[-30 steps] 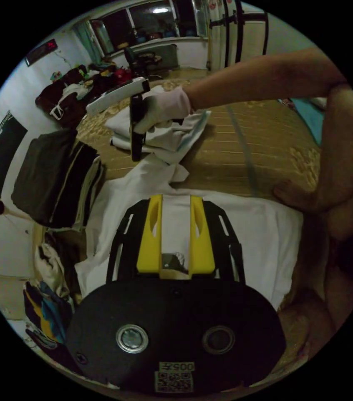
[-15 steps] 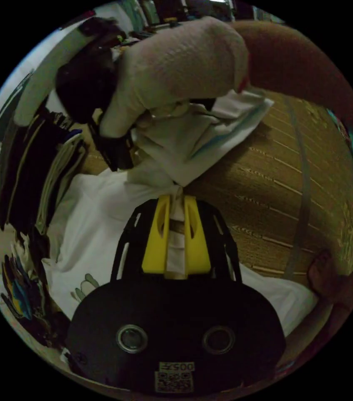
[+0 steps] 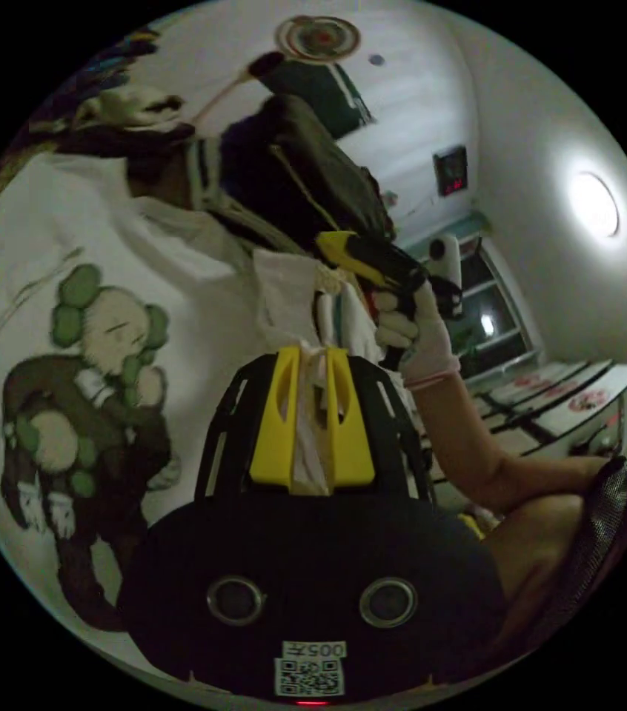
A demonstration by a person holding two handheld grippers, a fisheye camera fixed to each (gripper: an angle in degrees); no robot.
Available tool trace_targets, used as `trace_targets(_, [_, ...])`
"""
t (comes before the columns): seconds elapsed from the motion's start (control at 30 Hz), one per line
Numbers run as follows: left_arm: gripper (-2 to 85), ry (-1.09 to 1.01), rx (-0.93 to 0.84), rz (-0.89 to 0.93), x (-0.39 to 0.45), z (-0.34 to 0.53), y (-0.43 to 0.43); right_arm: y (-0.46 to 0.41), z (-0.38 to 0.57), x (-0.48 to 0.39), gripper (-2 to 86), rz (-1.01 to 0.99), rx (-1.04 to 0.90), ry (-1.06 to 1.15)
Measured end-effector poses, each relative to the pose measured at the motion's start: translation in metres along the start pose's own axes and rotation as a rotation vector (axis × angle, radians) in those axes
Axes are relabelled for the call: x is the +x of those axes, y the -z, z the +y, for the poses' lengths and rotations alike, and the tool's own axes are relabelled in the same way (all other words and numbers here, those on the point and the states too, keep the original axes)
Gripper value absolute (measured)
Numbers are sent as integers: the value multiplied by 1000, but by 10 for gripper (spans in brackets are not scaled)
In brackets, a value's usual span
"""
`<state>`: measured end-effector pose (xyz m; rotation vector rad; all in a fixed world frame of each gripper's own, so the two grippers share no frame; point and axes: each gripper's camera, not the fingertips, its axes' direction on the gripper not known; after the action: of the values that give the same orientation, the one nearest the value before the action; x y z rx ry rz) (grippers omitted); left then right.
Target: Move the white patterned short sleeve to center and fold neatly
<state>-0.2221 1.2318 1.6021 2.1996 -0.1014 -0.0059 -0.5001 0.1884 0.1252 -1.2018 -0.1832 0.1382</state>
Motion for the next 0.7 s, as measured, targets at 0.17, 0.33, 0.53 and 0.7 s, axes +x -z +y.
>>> trace_targets(0.17, [64, 10, 51, -172, -26, 2, 39, 7, 11, 35, -9, -49, 121, -75])
trace_targets(0.33, [70, -175, -82, -228, -18, -21, 19, -24, 27, 58, -10, 107, -37, -79])
trace_targets(0.53, [107, -265, -200, -527, -25, -50, -9, -50, 36, 61, -10, 252, -122, -27])
trace_targets(0.7, [145, -127, -238, -506, -65, -83, 0, -57, 55, 56, -10, 194, -127, 103])
